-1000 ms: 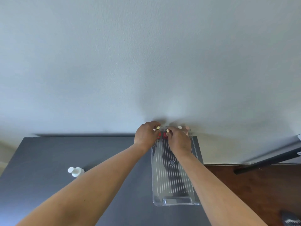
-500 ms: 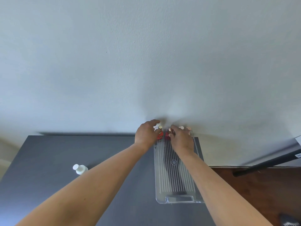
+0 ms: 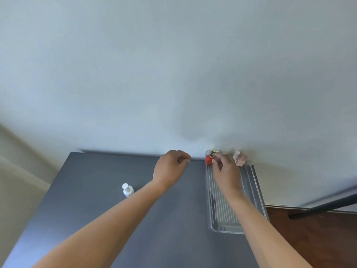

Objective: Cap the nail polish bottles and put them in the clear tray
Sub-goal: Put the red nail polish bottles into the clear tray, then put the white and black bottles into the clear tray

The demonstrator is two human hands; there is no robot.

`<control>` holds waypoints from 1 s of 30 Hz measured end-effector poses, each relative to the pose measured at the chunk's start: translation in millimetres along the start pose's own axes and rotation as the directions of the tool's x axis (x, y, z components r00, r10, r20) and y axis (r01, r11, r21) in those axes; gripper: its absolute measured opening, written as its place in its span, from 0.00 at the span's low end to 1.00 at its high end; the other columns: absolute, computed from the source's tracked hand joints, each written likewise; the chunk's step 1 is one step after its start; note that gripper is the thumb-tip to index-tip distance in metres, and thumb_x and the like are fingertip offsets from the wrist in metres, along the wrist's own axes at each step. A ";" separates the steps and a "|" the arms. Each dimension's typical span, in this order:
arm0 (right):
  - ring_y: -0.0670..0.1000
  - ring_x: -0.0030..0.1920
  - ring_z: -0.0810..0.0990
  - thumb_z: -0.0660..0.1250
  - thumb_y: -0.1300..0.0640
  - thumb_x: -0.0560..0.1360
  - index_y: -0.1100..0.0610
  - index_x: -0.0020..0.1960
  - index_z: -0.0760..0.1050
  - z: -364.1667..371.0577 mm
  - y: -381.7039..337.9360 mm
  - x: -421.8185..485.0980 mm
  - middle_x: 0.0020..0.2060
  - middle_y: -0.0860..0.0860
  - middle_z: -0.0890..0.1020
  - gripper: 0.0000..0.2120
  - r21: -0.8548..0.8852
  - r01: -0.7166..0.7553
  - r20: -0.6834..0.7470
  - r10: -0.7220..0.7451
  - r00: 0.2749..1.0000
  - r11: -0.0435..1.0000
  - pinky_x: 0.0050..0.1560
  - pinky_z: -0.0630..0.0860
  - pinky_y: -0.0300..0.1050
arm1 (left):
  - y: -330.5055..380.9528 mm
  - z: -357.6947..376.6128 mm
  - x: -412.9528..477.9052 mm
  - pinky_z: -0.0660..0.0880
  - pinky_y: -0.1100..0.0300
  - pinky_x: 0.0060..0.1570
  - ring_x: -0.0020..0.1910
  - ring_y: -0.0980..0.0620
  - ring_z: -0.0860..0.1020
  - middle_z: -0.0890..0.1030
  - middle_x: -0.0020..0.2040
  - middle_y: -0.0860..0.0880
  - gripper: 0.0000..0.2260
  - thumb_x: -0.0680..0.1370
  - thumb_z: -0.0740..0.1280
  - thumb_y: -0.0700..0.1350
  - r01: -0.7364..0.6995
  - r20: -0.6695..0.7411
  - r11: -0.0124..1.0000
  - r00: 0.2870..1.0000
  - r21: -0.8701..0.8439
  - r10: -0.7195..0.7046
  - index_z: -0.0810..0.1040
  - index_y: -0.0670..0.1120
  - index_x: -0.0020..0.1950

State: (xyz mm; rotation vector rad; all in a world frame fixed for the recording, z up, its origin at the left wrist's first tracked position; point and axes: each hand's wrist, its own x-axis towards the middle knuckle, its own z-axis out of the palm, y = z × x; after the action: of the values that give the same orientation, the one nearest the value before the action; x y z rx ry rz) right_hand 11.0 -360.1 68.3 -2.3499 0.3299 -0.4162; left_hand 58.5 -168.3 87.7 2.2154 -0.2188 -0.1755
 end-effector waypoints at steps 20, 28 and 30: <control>0.48 0.49 0.79 0.68 0.54 0.76 0.50 0.60 0.78 131.1 -135.1 -90.8 0.51 0.47 0.79 0.12 0.029 -0.027 0.475 0.009 0.880 0.999 0.51 0.73 0.40 | -135.2 -165.7 -112.3 0.75 0.65 0.43 0.44 0.62 0.78 0.81 0.44 0.60 0.05 0.73 0.73 0.53 0.171 -0.048 0.982 0.985 0.076 -0.168 0.81 0.59 0.48; 0.53 0.64 0.75 0.61 0.53 0.79 0.48 0.73 0.67 165.1 -153.0 -99.7 0.68 0.50 0.74 0.22 -0.103 0.044 0.580 0.025 0.814 0.994 0.62 0.72 0.49 | -170.2 -155.5 -139.3 0.74 0.63 0.50 0.48 0.63 0.76 0.77 0.52 0.59 0.19 0.68 0.77 0.52 0.183 0.162 0.969 0.964 0.168 -0.211 0.79 0.61 0.57; 0.54 0.64 0.75 0.60 0.53 0.80 0.48 0.73 0.66 170.5 -155.1 -99.1 0.68 0.51 0.73 0.22 -0.121 0.047 0.587 0.033 0.809 0.992 0.62 0.72 0.49 | -174.9 -148.6 -141.5 0.76 0.61 0.52 0.48 0.63 0.77 0.78 0.53 0.59 0.18 0.69 0.76 0.51 0.186 0.134 0.967 0.968 0.172 -0.211 0.79 0.61 0.57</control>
State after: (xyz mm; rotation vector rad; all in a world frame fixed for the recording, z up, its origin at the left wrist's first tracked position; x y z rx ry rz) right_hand 4.2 -111.1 37.9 -2.4648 0.0466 0.3562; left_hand -32.6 82.0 45.5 2.3830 -0.0947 -0.4525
